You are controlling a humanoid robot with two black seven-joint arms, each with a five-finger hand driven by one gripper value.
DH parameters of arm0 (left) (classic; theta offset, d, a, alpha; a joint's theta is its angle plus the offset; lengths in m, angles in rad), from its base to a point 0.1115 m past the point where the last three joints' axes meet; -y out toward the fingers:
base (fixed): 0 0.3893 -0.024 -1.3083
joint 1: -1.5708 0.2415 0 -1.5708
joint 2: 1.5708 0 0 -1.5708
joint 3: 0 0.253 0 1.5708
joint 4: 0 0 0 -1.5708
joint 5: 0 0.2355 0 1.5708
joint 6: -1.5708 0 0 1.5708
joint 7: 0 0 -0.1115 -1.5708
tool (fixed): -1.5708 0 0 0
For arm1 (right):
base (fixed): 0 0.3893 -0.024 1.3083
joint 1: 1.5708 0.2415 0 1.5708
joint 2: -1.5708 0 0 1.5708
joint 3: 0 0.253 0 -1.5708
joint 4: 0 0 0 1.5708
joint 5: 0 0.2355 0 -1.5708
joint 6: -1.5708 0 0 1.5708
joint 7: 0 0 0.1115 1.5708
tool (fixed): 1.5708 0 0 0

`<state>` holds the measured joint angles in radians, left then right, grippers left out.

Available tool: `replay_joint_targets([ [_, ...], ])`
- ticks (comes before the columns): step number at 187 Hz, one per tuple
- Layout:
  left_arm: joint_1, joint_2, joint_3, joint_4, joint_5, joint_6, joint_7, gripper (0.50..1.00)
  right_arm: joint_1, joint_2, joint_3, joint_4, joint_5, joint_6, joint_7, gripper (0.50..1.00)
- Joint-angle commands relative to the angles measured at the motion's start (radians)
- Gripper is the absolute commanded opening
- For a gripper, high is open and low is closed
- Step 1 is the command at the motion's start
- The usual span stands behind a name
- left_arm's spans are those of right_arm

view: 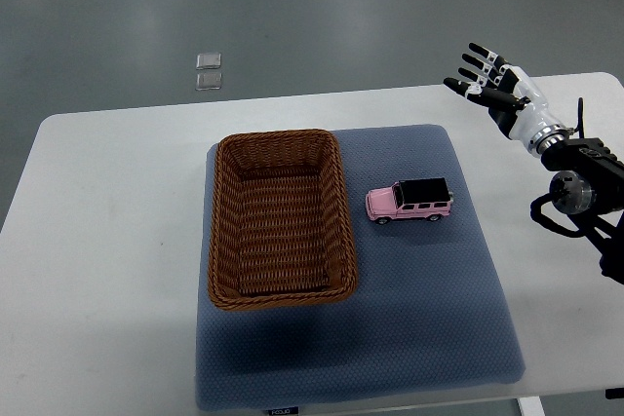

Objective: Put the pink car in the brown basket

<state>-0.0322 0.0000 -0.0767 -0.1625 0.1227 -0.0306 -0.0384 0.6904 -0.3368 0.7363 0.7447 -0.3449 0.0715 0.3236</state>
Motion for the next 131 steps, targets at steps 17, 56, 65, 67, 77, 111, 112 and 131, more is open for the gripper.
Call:
replay_joint_targets([
  [17, 0.000, 0.000, 0.000, 0.000, 0.002, 0.000, 0.000, 1.000, 0.008, -0.004, -0.006, 0.001, 0.000, 0.001, -0.001, 0.911],
  [56, 0.000, 0.000, 0.000, 0.000, 0.000, 0.000, 0.000, 1.000, 0.020, -0.019, -0.052, 0.002, -0.011, 0.013, 0.000, 0.911],
  [65, 0.000, 0.000, 0.000, 0.000, 0.000, 0.000, 0.000, 1.000, 0.024, -0.028, -0.054, 0.002, -0.029, 0.017, 0.000, 0.911],
  [67, 0.000, 0.000, 0.000, 0.000, 0.000, 0.000, 0.000, 1.000, 0.024, -0.028, -0.054, 0.002, -0.034, 0.019, 0.000, 0.911],
  [77, 0.000, 0.000, 0.000, 0.000, 0.000, 0.000, 0.000, 1.000, 0.028, -0.033, -0.054, 0.002, -0.063, 0.025, 0.000, 0.911],
  [111, 0.000, 0.000, 0.000, 0.000, 0.000, 0.000, 0.000, 1.000, 0.057, -0.057, -0.083, 0.002, -0.157, 0.065, 0.000, 0.911],
  [112, 0.000, 0.000, 0.000, 0.000, 0.000, 0.000, 0.000, 1.000, 0.058, -0.057, -0.089, 0.002, -0.161, 0.068, 0.000, 0.911],
  [131, 0.000, 0.000, 0.000, 0.000, 0.000, 0.000, 0.000, 1.000, 0.101, -0.084, -0.150, 0.002, -0.180, 0.080, 0.000, 0.911],
])
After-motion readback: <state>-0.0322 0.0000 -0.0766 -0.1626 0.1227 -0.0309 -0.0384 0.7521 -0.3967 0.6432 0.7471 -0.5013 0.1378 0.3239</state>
